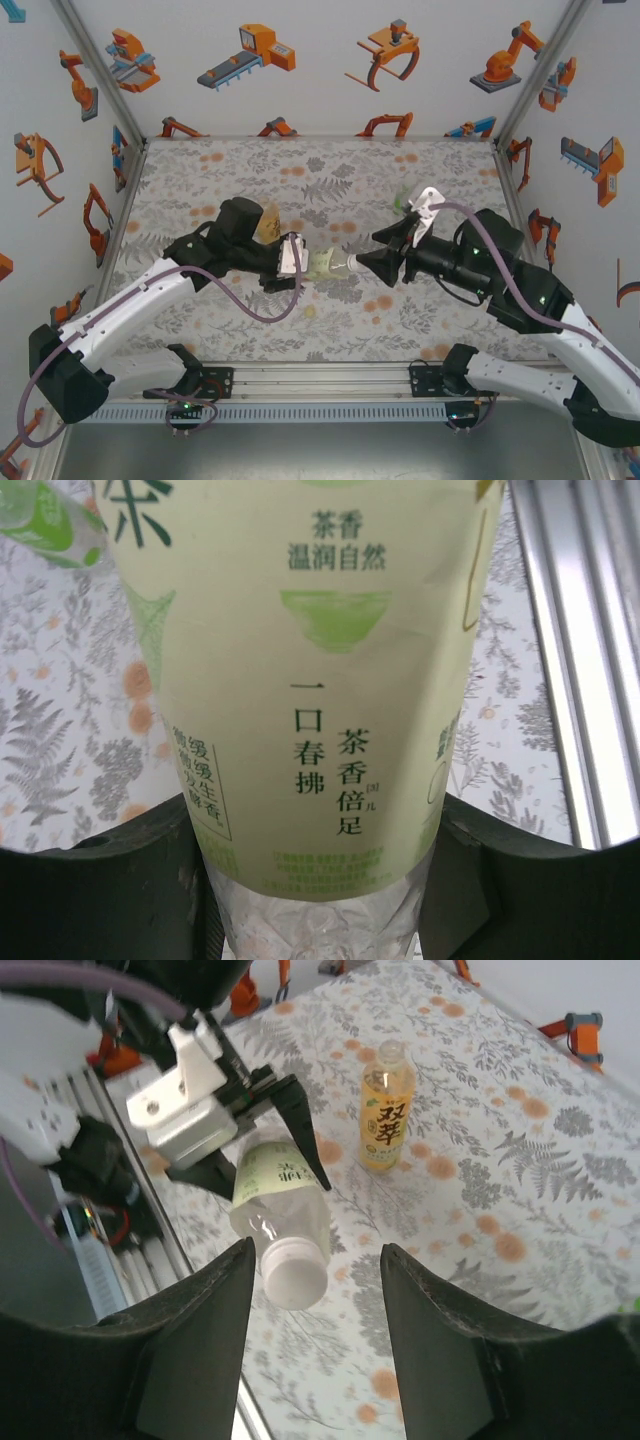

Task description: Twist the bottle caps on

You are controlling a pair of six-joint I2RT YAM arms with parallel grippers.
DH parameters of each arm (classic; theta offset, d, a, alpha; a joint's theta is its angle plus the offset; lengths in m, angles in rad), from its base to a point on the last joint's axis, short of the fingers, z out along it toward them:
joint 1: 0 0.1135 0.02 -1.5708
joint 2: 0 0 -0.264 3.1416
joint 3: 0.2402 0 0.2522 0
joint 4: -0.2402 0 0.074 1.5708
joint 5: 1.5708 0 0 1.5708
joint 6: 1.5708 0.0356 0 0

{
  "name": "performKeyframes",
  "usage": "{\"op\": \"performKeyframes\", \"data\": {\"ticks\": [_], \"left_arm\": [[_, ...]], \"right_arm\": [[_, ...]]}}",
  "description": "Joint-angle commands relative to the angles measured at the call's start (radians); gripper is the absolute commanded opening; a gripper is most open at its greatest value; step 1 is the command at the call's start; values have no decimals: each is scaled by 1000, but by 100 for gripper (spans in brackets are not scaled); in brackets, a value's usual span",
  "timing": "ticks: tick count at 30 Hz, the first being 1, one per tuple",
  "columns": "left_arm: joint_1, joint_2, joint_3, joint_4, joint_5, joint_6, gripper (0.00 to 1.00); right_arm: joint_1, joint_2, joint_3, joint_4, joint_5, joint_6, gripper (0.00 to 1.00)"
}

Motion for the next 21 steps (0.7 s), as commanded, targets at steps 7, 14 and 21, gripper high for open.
{"op": "performKeyframes", "data": {"ticks": [7, 14, 21], "left_arm": [[-10, -5, 50, -112, 145, 10, 0], [-13, 16, 67, -144, 164, -2, 0], [-20, 30, 82, -160, 170, 8, 0]], "right_arm": [[1, 45, 57, -167, -378, -553, 50], [1, 38, 12, -140, -363, -593, 43], [1, 34, -8, -109, -365, -593, 38]]}}
